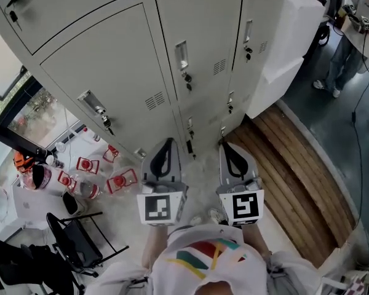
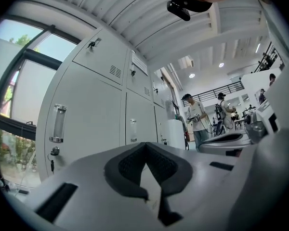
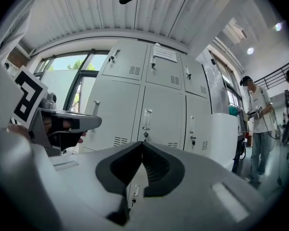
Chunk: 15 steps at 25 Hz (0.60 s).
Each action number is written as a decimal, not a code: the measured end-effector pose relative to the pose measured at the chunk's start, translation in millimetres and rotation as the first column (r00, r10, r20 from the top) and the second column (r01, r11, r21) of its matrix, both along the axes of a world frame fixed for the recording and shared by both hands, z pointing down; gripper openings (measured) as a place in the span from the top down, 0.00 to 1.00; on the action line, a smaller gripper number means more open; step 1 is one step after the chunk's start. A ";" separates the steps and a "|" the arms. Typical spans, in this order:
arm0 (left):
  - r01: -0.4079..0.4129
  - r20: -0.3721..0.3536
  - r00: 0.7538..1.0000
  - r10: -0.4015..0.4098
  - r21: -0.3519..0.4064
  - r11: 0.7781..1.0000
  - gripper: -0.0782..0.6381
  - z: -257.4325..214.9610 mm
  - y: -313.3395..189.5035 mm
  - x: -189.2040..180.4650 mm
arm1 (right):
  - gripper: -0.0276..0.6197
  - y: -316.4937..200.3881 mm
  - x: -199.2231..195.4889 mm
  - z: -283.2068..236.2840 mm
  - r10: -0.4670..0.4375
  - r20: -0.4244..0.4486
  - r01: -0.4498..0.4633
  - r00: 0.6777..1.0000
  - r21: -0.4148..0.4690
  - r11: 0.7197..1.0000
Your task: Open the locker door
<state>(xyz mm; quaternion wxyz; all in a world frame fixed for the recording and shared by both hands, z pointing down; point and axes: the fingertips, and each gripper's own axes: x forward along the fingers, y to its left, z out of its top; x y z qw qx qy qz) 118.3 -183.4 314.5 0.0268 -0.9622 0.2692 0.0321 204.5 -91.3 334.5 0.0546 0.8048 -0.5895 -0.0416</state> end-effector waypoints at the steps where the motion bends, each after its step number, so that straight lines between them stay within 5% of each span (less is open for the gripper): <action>1: 0.012 0.002 1.000 -0.012 0.002 1.000 0.87 0.6 0.3 -0.8 | 0.95 -0.4 -0.5 1.2 -0.012 -0.002 0.012 1.000 -0.004 1.000; 10: 0.087 0.050 0.995 -0.091 0.085 0.993 0.87 -10.7 4.6 -2.6 | 0.95 2.5 1.4 -6.3 -0.081 -0.010 0.081 0.997 0.016 0.997; 15: 0.119 -0.042 0.992 -0.118 0.038 0.992 0.87 -22.1 -1.3 -15.0 | 0.95 -0.7 5.3 -5.3 -0.109 0.000 0.109 0.994 0.018 0.994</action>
